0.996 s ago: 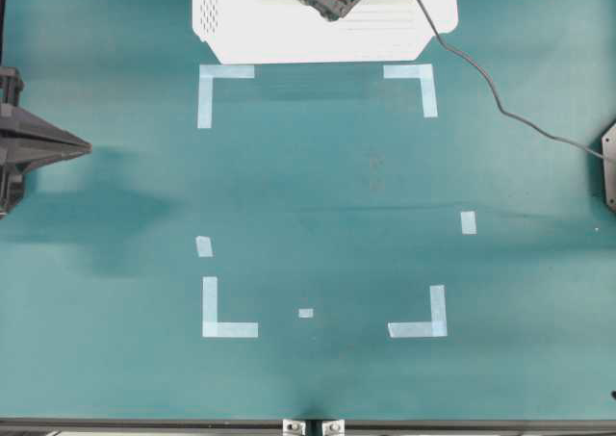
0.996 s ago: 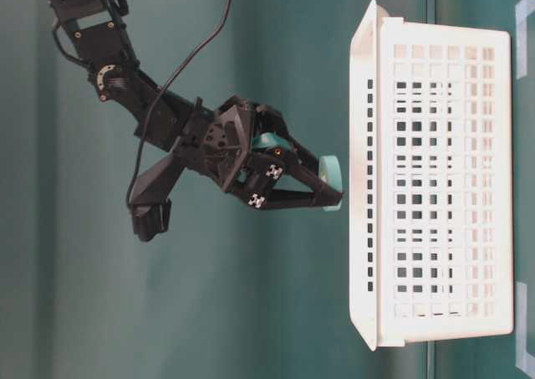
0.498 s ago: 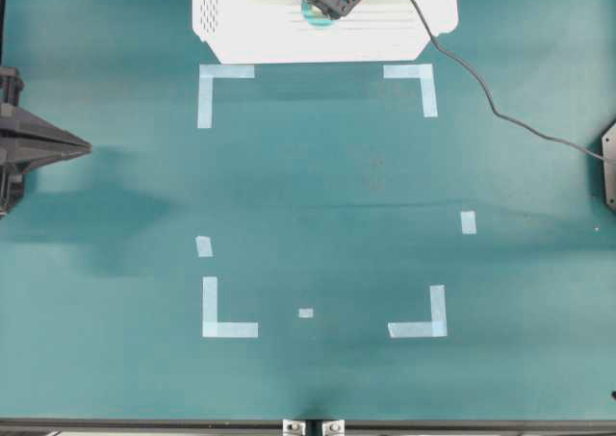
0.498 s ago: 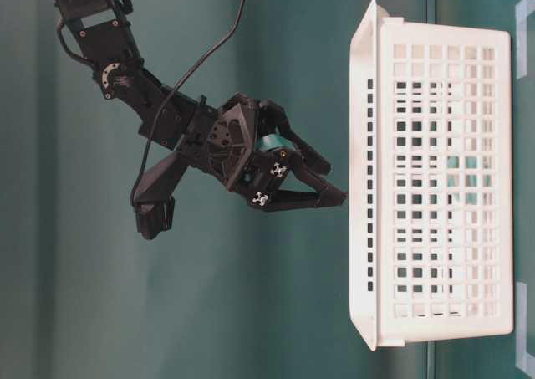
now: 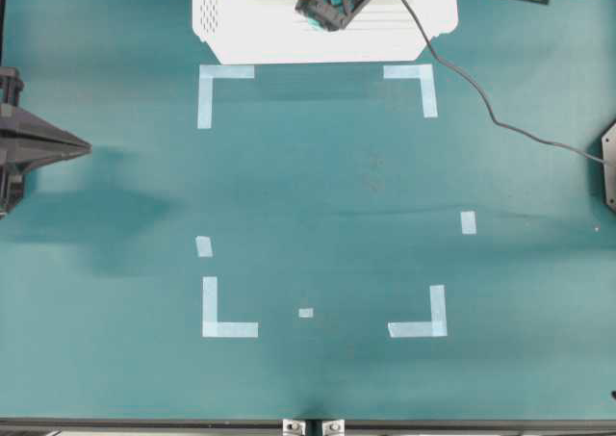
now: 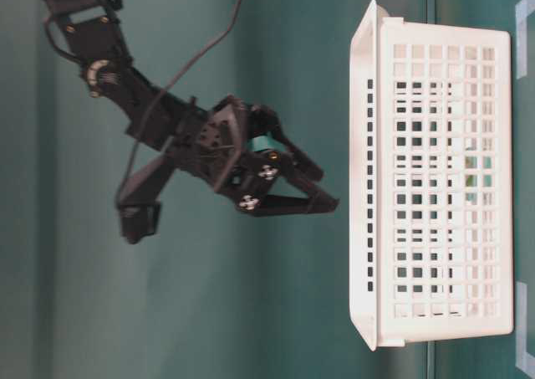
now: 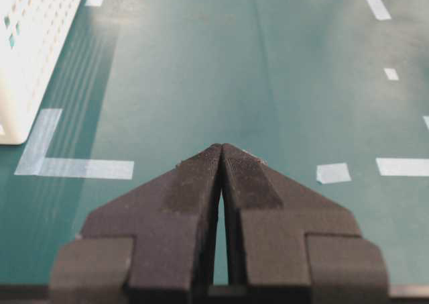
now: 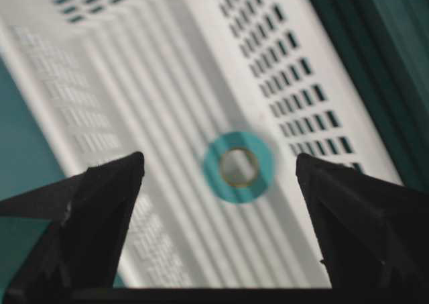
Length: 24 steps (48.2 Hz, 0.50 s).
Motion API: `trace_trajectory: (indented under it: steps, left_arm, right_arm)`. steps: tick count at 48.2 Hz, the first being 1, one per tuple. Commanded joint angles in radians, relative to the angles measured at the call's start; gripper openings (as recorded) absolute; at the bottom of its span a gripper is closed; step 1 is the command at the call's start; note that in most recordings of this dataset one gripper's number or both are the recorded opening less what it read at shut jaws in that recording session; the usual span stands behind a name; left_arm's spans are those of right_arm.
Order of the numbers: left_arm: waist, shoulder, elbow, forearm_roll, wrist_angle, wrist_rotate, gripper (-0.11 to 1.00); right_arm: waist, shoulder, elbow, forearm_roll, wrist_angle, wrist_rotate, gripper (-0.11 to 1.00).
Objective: Put the tape into the white basket.
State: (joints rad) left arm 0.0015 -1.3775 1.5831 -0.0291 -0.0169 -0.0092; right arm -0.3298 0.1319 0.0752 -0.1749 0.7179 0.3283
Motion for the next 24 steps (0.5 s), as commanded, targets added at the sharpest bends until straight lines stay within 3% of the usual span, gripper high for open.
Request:
trace_trajectory:
  steps: [1, 24]
  left_arm:
    - [0.002, 0.008, -0.011, 0.000, -0.006, 0.000, -0.11]
    - [0.002, 0.008, -0.011, 0.000, -0.005, 0.000, -0.11]
  right_arm:
    - [0.034, -0.051, -0.009, -0.002, -0.003, 0.002, 0.94]
    - [0.276, -0.058, -0.009, -0.002, 0.000, 0.003, 0.94]
